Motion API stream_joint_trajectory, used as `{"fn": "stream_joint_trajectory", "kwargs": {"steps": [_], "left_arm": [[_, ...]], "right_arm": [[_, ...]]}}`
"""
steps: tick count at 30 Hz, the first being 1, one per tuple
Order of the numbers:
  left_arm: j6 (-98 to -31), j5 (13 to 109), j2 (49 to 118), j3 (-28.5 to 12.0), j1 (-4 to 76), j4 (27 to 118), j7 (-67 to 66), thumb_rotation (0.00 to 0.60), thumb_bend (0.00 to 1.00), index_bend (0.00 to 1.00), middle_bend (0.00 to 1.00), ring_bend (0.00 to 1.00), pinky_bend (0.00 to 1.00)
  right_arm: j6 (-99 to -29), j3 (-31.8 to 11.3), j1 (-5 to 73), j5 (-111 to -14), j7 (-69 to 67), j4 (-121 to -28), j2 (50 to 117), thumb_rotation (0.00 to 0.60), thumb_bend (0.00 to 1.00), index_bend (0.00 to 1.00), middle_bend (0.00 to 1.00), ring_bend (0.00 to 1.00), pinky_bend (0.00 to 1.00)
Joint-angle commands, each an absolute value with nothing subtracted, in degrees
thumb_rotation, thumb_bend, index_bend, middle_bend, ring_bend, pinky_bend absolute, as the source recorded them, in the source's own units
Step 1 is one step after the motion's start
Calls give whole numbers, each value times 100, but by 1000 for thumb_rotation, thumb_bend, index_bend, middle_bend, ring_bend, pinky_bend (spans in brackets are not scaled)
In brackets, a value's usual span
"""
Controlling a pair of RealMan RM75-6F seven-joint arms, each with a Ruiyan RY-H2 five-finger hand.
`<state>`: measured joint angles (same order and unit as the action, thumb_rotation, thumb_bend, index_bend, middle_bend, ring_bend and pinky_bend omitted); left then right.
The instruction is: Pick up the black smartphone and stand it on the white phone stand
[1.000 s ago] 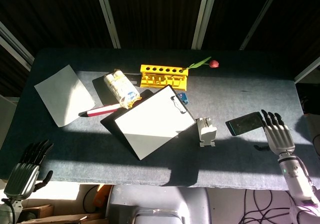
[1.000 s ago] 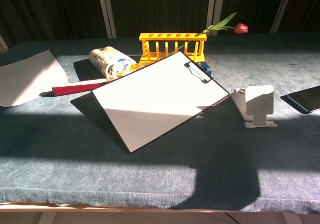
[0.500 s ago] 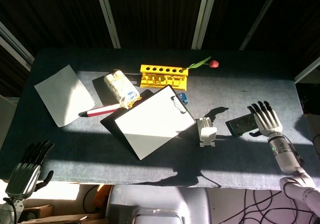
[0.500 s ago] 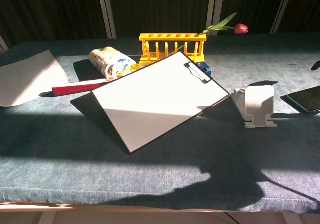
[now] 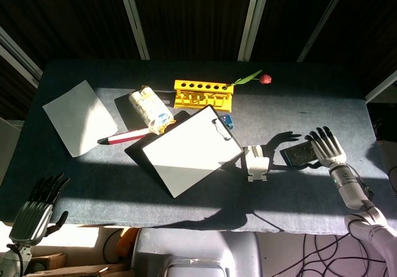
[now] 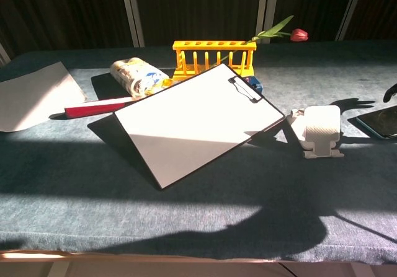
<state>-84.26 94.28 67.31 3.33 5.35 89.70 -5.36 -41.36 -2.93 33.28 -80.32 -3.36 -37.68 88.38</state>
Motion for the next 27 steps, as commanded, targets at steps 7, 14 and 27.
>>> {"fn": "stream_joint_trajectory", "kwargs": {"steps": [7, 14, 27], "left_arm": [[-8362, 9386, 6755, 320, 561, 8972, -594, 600, 366, 0, 0, 0, 0], [-8340, 9369, 6758, 315, 575, 8981, -613, 600, 367, 0, 0, 0, 0], [-8311, 9392, 6751, 337, 598, 8991, -612, 600, 367, 0, 0, 0, 0]], "right_arm": [[-3935, -255, 3445, -8064, -435, -3554, 8964, 600, 338, 354, 273, 127, 0], [-3875, -207, 3457, -8098, -539, -3392, 9071, 600, 340, 381, 292, 146, 0], [-4156, -167, 3376, -8204, -782, -2967, 9363, 600, 344, 660, 490, 376, 8]]}}
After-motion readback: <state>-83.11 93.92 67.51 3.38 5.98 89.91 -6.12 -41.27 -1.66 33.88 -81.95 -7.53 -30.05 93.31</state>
